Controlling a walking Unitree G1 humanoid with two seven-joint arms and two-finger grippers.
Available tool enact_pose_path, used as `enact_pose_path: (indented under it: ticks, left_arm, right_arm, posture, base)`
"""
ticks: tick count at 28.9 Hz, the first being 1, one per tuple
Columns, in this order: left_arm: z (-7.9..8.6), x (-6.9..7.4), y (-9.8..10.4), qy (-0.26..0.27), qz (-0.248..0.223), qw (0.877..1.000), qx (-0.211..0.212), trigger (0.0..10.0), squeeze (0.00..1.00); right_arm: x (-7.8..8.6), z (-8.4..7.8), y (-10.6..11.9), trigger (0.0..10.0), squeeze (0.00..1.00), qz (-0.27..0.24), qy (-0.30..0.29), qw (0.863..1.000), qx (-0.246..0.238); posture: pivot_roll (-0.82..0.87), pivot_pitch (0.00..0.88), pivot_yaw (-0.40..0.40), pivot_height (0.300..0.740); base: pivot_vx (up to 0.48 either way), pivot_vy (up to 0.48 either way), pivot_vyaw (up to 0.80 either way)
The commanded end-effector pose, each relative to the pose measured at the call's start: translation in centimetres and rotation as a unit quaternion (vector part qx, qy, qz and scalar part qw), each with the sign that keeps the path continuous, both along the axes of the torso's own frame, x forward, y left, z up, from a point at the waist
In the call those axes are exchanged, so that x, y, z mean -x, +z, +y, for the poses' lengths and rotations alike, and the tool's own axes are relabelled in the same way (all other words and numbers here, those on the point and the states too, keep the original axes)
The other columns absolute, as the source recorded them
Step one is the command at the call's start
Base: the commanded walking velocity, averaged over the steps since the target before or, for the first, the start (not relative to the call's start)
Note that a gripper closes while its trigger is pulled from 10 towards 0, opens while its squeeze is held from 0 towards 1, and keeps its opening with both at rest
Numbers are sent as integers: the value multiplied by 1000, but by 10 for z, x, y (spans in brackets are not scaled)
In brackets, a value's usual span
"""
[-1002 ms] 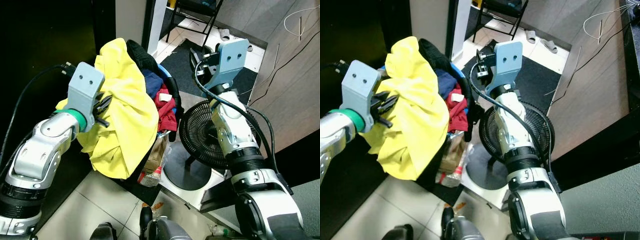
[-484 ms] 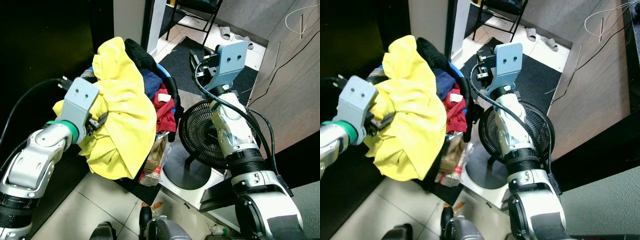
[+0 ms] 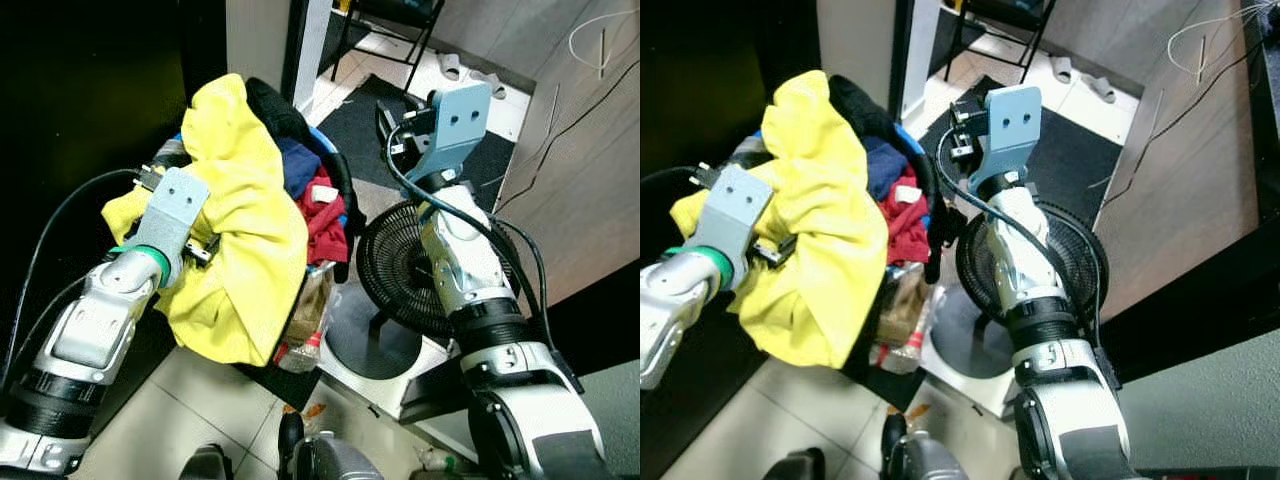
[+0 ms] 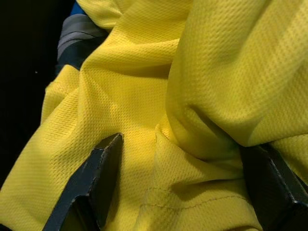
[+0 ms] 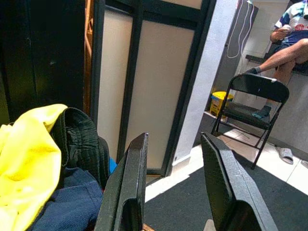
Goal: Clothes washing
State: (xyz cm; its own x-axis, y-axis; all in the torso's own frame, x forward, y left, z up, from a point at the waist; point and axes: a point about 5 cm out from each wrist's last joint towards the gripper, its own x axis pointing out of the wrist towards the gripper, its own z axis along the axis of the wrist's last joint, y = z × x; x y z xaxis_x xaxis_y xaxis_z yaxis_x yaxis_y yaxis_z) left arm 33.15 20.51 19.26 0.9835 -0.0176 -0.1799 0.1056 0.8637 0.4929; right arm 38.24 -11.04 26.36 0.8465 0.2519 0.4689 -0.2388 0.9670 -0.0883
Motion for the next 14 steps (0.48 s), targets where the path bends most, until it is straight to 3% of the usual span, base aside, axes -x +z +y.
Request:
enact_pose_path:
  ticks: [1, 2, 9, 14]
  left_arm:
    - [7, 3, -13, 21, 24, 999, 3, 667, 0]
    - [7, 5, -13, 17, 26, 999, 11, 0, 0]
    - [7, 11, -10, 1, 30, 999, 40, 0, 0]
    - [6, 12, -9, -8, 24, 999, 37, 0, 0]
  right_arm:
    - [0, -6, -5, 10000, 0, 9, -8, 1000, 0]
    - [0, -7, -5, 10000, 0, 10, -9, 1000, 1]
    - [0, -6, -5, 10000, 0, 10, -9, 1000, 1]
    - [-1, -5, -5, 10000, 0, 10, -7, 1000, 1]
  posture:
    - [111, 148, -113, 740]
    - [114, 148, -114, 740]
    - [119, 144, -116, 740]
    - [118, 145, -117, 740]
  base:
    - [0, 0, 0]
    - [0, 0, 0]
    - [0, 0, 0]
    - [0, 0, 0]
